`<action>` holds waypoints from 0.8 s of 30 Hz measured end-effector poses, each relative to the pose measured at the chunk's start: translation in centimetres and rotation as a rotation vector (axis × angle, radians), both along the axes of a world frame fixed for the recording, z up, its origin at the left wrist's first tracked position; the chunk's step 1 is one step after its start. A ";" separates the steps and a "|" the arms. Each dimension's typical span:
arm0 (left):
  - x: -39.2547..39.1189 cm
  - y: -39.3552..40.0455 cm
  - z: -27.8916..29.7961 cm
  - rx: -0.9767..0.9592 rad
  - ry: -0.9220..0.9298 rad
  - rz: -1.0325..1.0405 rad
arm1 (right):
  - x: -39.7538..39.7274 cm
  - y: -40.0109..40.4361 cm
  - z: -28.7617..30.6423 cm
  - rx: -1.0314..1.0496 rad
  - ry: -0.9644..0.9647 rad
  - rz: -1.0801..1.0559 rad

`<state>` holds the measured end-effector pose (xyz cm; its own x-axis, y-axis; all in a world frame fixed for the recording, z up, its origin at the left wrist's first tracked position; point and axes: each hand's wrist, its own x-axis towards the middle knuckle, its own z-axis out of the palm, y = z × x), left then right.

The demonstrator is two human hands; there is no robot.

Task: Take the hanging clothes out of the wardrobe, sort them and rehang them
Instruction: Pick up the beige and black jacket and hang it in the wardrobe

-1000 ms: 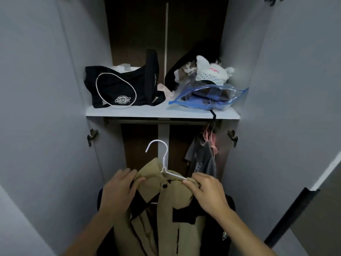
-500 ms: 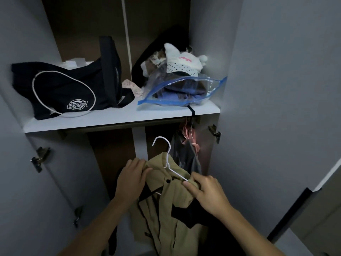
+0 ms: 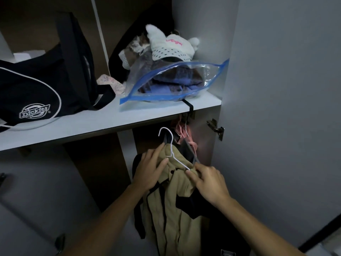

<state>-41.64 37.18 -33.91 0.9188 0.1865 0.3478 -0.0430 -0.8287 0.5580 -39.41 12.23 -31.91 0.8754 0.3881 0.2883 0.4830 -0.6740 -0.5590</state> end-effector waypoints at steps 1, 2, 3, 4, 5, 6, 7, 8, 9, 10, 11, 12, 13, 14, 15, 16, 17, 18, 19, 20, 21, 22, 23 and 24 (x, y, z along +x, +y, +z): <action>1.2 0.5 -0.4 0.010 0.000 -0.012 | 0.7 0.7 -0.3 0.002 0.003 -0.019; 2.3 1.0 -0.9 0.024 0.000 -0.020 | 1.3 1.5 -0.5 0.001 0.007 -0.035; 3.3 1.5 -1.4 0.041 0.003 -0.023 | 1.9 2.3 -0.7 -0.005 0.011 -0.050; 4.3 2.1 -1.8 0.054 0.017 -0.022 | 2.5 3.1 -0.8 -0.010 0.015 -0.065; 5.2 2.6 -2.2 0.056 0.038 -0.014 | 3.1 3.9 -0.8 -0.012 0.019 -0.079; 6.2 3.1 -2.4 0.050 0.062 0.001 | 3.8 4.6 -0.9 -0.014 0.022 -0.091; 7.2 3.6 -2.6 0.042 0.082 0.017 | 4.5 5.4 -0.9 -0.020 0.024 -0.105; 8.2 4.0 -2.6 0.033 0.099 0.029 | 5.2 6.1 -0.9 -0.028 0.027 -0.119; 9.2 4.3 -2.5 0.023 0.117 0.037 | 5.9 6.8 -0.9 -0.037 0.028 -0.136; 10.3 4.6 -2.3 0.010 0.135 0.040 | 6.8 7.5 -0.9 -0.048 0.025 -0.152; 11.4 4.8 -2.3 -0.004 0.153 0.041 | 7.6 8.0 -1.0 -0.061 0.020 -0.171; 12.4 5.0 -2.2 -0.017 0.171 0.043 | 8.3 8.5 -1.0 -0.069 0.016 -0.188; 13.4 5.1 -2.2 -0.024 0.189 0.046 | 9.1 8.9 -1.1 -0.070 0.014 -0.204; 14.4 5.3 -2.1 -0.022 0.208 0.046 | 9.8 9.2 -1.2 -0.064 0.011 -0.217; 15.3 5.4 -2.1 -0.023 0.228 0.046 | 10.5 9.4 -1.3 -0.056 0.010 -0.229; 16.1 5.5 -2.2 -0.025 0.247 0.044 | 11.1 9.6 -1.4 -0.049 0.007 -0.239; 16.8 5.6 -2.2 -0.027 0.261 0.041 | 11.7 9.7 -1.6 -0.044 0.002 -0.246; 17.6 5.7 -2.2 -0.026 0.269 0.038 | 12.4 9.8 -1.7 -0.042 -0.002 -0.253; 18.2 5.8 -2.2 -0.026 0.274 0.037 | 13.0 10.0 -1.8 -0.044 -0.004 -0.260; 18.8 5.8 -2.0 -0.030 0.277 0.040 | 13.6 10.2 -1.8 -0.046 -0.008 -0.268; 19.3 5.8 -1.9 -0.038 0.283 0.044 | 14.2 10.4 -1.9 -0.049 -0.013 -0.275; 19.7 5.7 -1.8 -0.046 0.293 0.049 | 14.7 10.6 -2.1 -0.056 -0.021 -0.282; 20.1 5.7 -1.8 -0.052 0.306 0.055 | 15.2 10.8 -2.3 -0.065 -0.029 -0.287; 20.5 5.7 -1.8 -0.054 0.318 0.058 | 15.5 10.9 -2.5 -0.074 -0.035 -0.292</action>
<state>-21.16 42.85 -35.72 0.9670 0.2524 0.0333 0.1872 -0.7935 0.5790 -23.91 23.17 -34.38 0.9431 0.1428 0.3002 0.2808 -0.8254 -0.4897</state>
